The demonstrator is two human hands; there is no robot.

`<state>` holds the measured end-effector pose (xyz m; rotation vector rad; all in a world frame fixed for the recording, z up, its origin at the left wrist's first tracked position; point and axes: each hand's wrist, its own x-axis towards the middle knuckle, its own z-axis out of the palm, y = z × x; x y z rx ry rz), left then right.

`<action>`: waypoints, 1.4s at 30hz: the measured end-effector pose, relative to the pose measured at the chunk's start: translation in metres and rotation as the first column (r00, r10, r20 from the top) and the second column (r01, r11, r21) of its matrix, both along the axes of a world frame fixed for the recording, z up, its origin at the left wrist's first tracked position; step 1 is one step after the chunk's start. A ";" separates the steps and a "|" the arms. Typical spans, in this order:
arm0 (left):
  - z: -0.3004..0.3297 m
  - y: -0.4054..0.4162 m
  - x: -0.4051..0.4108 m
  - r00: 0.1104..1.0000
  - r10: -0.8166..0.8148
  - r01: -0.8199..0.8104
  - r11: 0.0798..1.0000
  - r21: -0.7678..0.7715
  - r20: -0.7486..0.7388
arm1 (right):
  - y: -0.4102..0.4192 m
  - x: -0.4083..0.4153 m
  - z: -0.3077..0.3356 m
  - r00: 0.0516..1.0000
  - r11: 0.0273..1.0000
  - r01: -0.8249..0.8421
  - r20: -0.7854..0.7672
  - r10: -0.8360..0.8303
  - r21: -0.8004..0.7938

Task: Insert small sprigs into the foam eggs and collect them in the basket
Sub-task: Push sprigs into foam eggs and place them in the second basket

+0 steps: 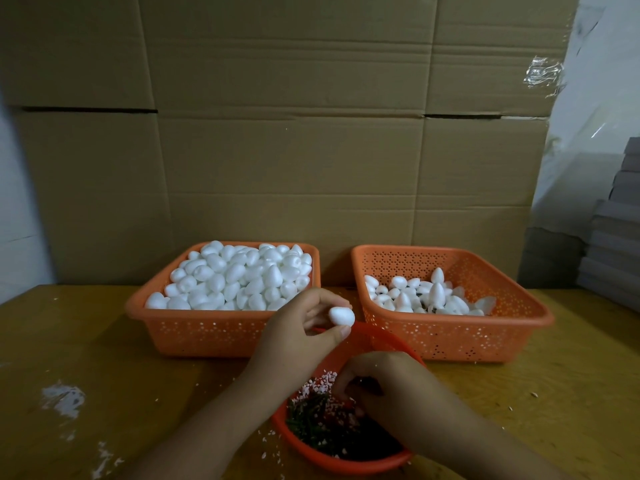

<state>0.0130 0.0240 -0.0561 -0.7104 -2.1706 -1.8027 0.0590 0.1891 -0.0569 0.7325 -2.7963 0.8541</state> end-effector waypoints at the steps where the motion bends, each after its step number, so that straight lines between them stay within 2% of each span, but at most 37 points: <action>1: 0.000 0.000 0.000 1.000 0.013 -0.013 1.000 -0.017 -0.021 | 0.000 0.000 0.000 1.000 1.000 -0.003 0.001 0.003 0.000; 7: 0.002 -0.001 0.000 0.981 0.078 -0.100 0.988 -0.115 -0.178 | 0.000 0.000 0.000 1.000 1.000 -0.011 -0.008 0.011 0.001; 14: -0.002 -0.001 -0.003 0.984 0.147 -0.154 0.986 -0.066 -0.100 | -0.001 0.001 0.001 1.000 1.000 0.002 0.009 -0.001 -0.005; 21: -0.001 -0.001 -0.001 0.980 0.133 -0.147 0.985 -0.087 -0.151 | -0.001 0.001 -0.002 1.000 0.999 0.026 -0.006 -0.026 -0.022; 24: -0.001 -0.002 -0.001 0.988 0.101 -0.109 0.992 -0.067 -0.115 | -0.001 0.001 -0.003 1.000 0.996 0.025 -0.012 -0.026 -0.080; 27: -0.002 -0.001 0.000 0.992 0.083 -0.089 0.994 -0.065 -0.090 | -0.001 0.001 -0.004 0.999 0.978 0.037 -0.020 -0.042 -0.206; 30: -0.003 0.000 -0.001 0.983 0.132 -0.145 0.984 -0.101 -0.131 | 0.001 0.000 -0.001 0.996 0.897 0.082 -0.006 -0.094 -0.435; 35: -0.003 -0.001 -0.001 0.958 0.182 -0.215 0.967 -0.135 -0.222 | 0.007 -0.003 0.007 0.990 0.643 0.141 0.124 -0.073 -0.753; 39: -0.003 -0.001 0.000 0.955 0.176 -0.214 0.966 -0.145 -0.239 | 0.010 -0.006 0.011 0.981 0.507 0.172 0.196 -0.006 -0.844; 42: -0.003 -0.001 0.002 0.972 0.129 -0.161 0.975 -0.154 -0.198 | 0.010 -0.007 0.011 0.981 0.510 0.174 0.196 -0.010 -0.843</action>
